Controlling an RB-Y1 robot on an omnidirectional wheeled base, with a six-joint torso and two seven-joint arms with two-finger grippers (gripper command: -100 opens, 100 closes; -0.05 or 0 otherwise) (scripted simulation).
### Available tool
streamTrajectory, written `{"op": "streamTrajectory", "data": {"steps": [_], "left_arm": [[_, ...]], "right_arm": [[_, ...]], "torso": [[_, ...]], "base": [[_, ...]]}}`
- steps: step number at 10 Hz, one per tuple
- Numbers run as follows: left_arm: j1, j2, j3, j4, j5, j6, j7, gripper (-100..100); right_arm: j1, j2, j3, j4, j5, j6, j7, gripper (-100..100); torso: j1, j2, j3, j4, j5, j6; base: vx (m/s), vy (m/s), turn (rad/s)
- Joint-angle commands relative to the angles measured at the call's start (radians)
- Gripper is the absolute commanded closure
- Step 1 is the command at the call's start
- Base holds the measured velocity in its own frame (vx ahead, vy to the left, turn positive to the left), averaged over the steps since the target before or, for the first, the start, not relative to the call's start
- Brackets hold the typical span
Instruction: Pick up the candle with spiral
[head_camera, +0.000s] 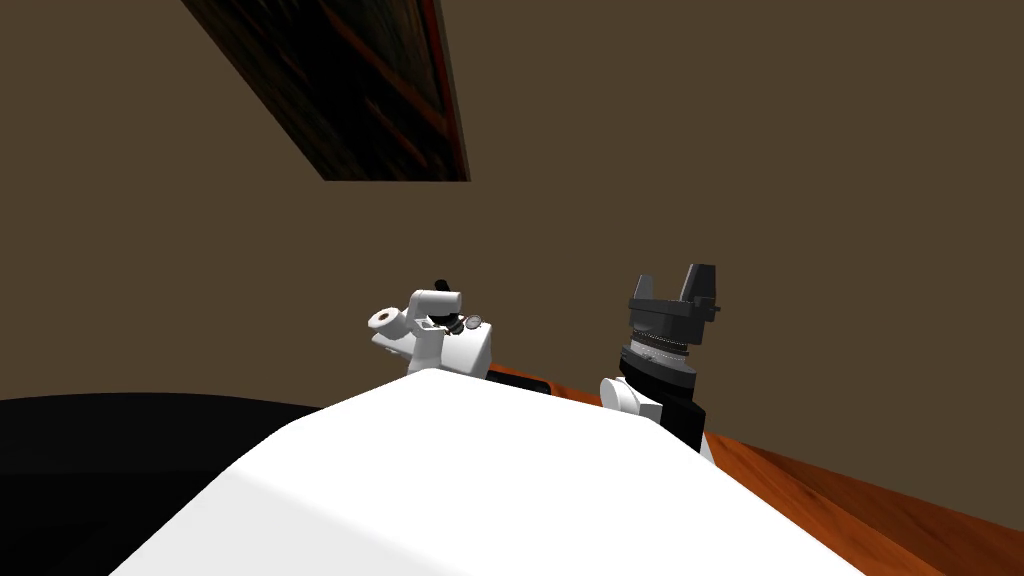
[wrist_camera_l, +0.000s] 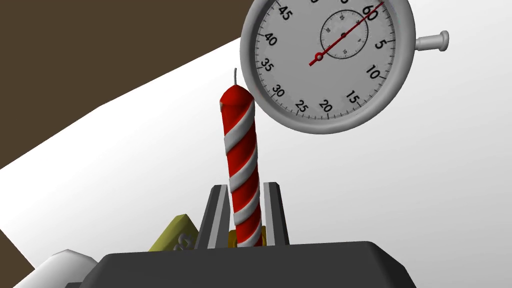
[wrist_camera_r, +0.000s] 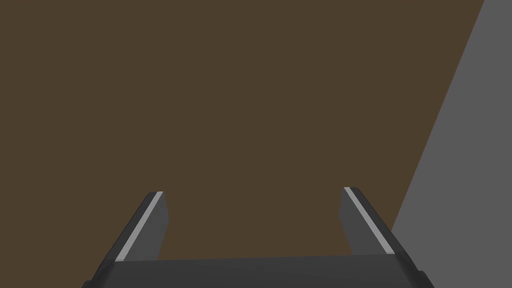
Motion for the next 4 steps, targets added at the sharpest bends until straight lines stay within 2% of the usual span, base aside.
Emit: {"op": "streamTrajectory", "data": {"steps": [1,2,3,4], "left_arm": [[-0.004,0.003,-0.002,-0.019,-0.001,0.028,0.004,100],[-0.006,0.004,-0.004,-0.038,-0.002,0.049,0.007,100],[-0.006,0.004,-0.002,-0.028,-0.001,0.036,0.004,100],[-0.006,0.004,-0.003,-0.03,-0.001,0.039,0.004,0]], "right_arm": [[0.0,0.0,0.0,0.0,0.0,0.0,0.0,0],[0.0,0.0,0.0,0.0,0.0,0.0,0.0,0],[0.0,0.0,0.0,0.0,0.0,0.0,0.0,0],[0.0,0.0,0.0,0.0,0.0,0.0,0.0,0]], "torso": [[0.0,0.0,0.0,0.0,0.0,0.0],[0.0,0.0,0.0,0.0,0.0,0.0],[0.0,0.0,0.0,0.0,0.0,0.0],[0.0,0.0,0.0,0.0,0.0,0.0]], "base": [[-0.007,0.011,-0.03],[-0.007,0.006,-0.032],[0.0,0.0,0.0],[0.0,0.0,0.0]]}}
